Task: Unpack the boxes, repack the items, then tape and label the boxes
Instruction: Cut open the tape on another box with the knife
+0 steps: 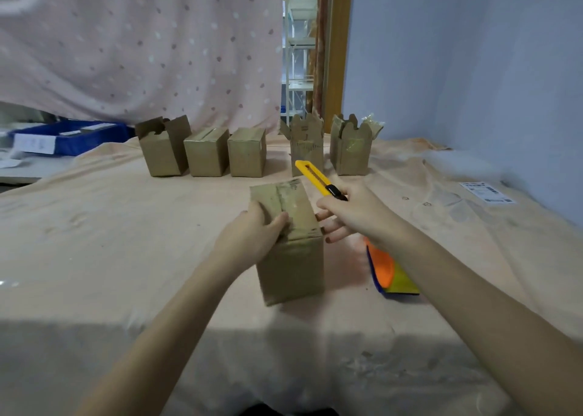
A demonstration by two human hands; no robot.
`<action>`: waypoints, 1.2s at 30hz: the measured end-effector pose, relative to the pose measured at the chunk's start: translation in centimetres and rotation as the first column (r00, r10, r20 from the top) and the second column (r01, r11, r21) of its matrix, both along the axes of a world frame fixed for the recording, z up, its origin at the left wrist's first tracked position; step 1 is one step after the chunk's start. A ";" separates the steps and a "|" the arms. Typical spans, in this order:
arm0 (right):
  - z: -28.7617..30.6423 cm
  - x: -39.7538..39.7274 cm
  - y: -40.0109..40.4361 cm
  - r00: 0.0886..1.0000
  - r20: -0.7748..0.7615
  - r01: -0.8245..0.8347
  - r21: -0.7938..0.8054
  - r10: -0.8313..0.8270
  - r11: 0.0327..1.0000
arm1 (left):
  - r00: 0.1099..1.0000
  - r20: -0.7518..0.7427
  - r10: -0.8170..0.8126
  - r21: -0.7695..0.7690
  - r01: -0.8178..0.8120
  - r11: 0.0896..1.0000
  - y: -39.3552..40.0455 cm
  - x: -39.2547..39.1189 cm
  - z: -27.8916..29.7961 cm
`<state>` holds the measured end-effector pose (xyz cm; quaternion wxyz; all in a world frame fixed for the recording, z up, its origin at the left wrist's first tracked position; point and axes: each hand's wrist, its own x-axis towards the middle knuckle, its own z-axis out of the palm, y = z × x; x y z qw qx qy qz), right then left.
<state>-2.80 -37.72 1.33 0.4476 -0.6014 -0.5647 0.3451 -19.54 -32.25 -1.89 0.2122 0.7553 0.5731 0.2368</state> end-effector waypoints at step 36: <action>1.7 1.4 -1.2 0.994 0.084 0.079 -0.067 -0.073 0.995 | 0.698 -0.493 -0.520 -0.113 0.541 0.833 2.1 -1.9 8.9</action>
